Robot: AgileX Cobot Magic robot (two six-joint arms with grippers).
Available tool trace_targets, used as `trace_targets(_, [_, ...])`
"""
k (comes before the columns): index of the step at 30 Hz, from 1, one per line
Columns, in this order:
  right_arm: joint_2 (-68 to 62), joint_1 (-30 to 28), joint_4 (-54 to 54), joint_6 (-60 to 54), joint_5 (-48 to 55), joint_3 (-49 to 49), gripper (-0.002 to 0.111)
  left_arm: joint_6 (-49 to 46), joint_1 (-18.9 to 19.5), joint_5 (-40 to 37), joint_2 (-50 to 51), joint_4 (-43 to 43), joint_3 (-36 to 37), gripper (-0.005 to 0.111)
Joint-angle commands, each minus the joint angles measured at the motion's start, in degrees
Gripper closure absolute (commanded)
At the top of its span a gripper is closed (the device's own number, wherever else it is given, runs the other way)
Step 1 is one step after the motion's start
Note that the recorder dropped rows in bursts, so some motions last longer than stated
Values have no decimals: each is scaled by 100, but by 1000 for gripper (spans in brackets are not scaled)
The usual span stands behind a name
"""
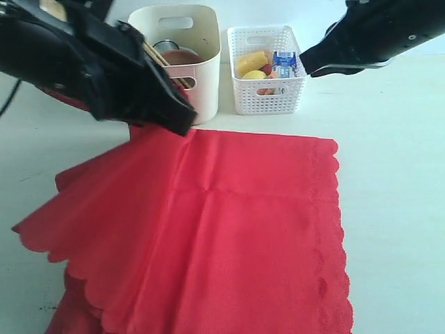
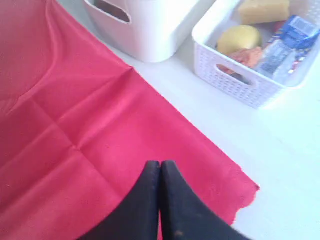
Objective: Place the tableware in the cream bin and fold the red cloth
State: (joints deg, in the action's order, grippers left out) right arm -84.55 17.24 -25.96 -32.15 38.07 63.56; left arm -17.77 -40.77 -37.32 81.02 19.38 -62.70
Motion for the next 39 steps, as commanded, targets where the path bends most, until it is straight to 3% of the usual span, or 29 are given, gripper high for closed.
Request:
trace_targets(1, [290, -39, 828, 705, -8, -13, 108, 18, -734, 148, 721, 98, -479, 107])
trace_targets(7, [300, -39, 1778, 1564, -8, -13, 108, 18, -1270, 162, 1747, 98, -1260, 107])
trace_targets(13, [378, -39, 3298, 2904, 14, -13, 108, 18, -1364, 198, 2516, 98, -1771, 107])
trace_targets(22, [635, -39, 3516, 3174, -54, -13, 108, 18, -1525, 550, 3245, 144, -2291, 105])
trace_targets(24, [635, -39, 3516, 3174, -54, -13, 108, 18, -1603, 537, 3344, 144, -2410, 97])
trace_targets(29, [633, -39, 3530, 3174, -54, -13, 108, 1, -1810, 541, 3546, 250, -2608, 56])
trace_targets(34, [633, -39, 4148, 3569, -30, -13, 108, -180, -1842, 227, 3523, 18, -2649, 28])
trace_targets(39, [633, -39, 4212, 3807, -17, -13, 108, -159, -1479, -820, 3294, -373, -2674, 27])
